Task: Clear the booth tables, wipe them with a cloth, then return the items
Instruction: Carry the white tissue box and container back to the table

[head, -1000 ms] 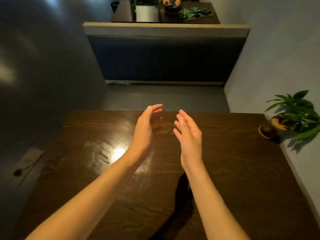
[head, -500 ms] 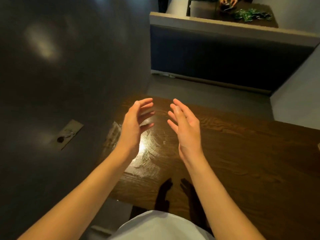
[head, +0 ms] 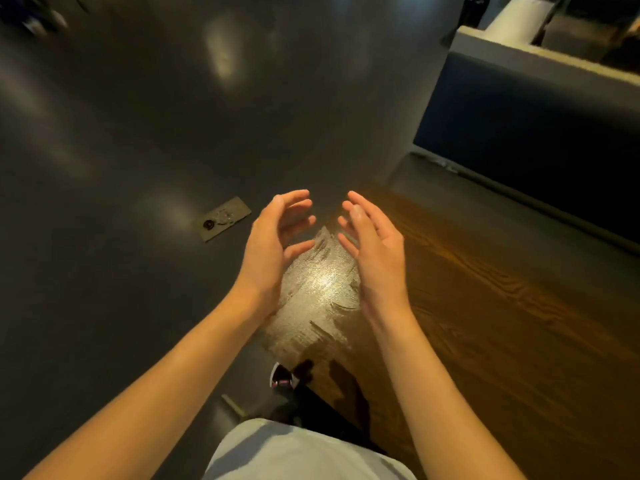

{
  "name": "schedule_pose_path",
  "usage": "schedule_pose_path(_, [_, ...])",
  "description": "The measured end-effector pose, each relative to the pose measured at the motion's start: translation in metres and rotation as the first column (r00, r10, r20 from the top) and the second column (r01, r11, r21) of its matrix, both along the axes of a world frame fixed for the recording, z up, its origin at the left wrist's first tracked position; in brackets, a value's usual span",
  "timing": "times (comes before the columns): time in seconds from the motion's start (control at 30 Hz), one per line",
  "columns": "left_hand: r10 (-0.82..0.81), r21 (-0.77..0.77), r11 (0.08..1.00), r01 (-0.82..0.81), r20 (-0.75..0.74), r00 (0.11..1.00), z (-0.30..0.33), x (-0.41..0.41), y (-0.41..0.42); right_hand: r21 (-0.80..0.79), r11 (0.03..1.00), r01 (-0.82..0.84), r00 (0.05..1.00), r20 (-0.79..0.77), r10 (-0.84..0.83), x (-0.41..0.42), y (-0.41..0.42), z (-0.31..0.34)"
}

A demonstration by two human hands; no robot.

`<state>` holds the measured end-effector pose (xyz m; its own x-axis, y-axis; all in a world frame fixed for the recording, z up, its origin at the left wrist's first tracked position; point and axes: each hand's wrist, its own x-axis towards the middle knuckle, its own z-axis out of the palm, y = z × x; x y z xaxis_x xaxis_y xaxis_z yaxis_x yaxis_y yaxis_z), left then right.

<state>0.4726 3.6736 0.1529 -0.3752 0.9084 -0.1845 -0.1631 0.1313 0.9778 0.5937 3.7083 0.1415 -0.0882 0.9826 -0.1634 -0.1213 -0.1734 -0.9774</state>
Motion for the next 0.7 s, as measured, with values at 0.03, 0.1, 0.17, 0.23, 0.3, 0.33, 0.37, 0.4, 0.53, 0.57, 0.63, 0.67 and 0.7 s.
schedule_pose_path(0.03, [0.016, -0.001, 1.0, -0.016, -0.006, 1.0, -0.001, -0.011, 0.002, -0.001, 1.0, -0.02, 1.0, 0.001, 0.02, -0.011, 0.003, -0.001])
schedule_pose_path(0.1, [0.04, 0.002, 0.999, -0.04, -0.012, 0.999, -0.003, -0.034, 0.007, 0.001, 0.999, -0.044, 0.999, 0.007, 0.044, -0.033, 0.011, -0.002])
schedule_pose_path(0.17, [0.053, 0.004, 0.999, -0.053, -0.023, 0.998, -0.009, -0.066, 0.018, -0.004, 0.999, -0.05, 0.999, 0.016, 0.05, -0.064, 0.023, -0.006])
schedule_pose_path(0.23, [0.039, 0.012, 0.999, -0.038, -0.035, 0.999, -0.016, -0.099, 0.035, -0.002, 0.999, -0.038, 0.999, 0.021, 0.038, -0.095, 0.036, -0.01])
schedule_pose_path(0.3, [0.008, 0.025, 1.0, -0.007, -0.041, 0.999, -0.021, -0.128, 0.053, 0.001, 1.0, -0.023, 0.999, 0.029, 0.023, -0.123, 0.05, -0.014])
schedule_pose_path(0.33, [-0.018, 0.033, 0.999, 0.02, -0.038, 0.999, -0.024, -0.149, 0.067, 0.004, 1.0, -0.001, 0.999, 0.038, 0.001, -0.144, 0.06, -0.017])
schedule_pose_path(0.37, [-0.038, 0.041, 0.998, 0.039, -0.033, 0.999, -0.025, -0.165, 0.078, 0.005, 1.0, 0.02, 0.999, 0.04, -0.02, -0.159, 0.069, -0.019])
schedule_pose_path(0.4, [-0.049, 0.05, 0.998, 0.049, -0.019, 0.999, -0.026, -0.183, 0.09, 0.008, 0.999, 0.042, 0.998, 0.041, -0.042, -0.177, 0.077, -0.02])
schedule_pose_path(0.53, [-0.096, 0.054, 0.994, 0.096, 0.005, 0.995, -0.023, -0.272, 0.133, -0.004, 0.994, 0.11, 0.994, 0.024, -0.11, -0.263, 0.114, -0.02])
schedule_pose_path(0.57, [-0.099, 0.053, 0.994, 0.098, 0.008, 0.995, -0.02, -0.292, 0.14, -0.007, 0.993, 0.115, 0.993, 0.025, -0.115, -0.283, 0.12, -0.018])
schedule_pose_path(0.63, [-0.1, 0.05, 0.994, 0.1, 0.002, 0.995, -0.014, -0.338, 0.153, -0.016, 0.993, 0.119, 0.993, 0.013, -0.119, -0.328, 0.133, -0.012])
schedule_pose_path(0.67, [-0.094, 0.055, 0.994, 0.094, -0.006, 0.996, -0.011, -0.364, 0.158, -0.02, 0.994, 0.112, 0.994, 0.002, -0.112, -0.354, 0.139, -0.009])
schedule_pose_path(0.7, [-0.086, 0.056, 0.995, 0.087, -0.02, 0.996, -0.008, -0.38, 0.161, -0.025, 0.994, 0.106, 0.994, -0.01, -0.106, -0.37, 0.143, -0.005])
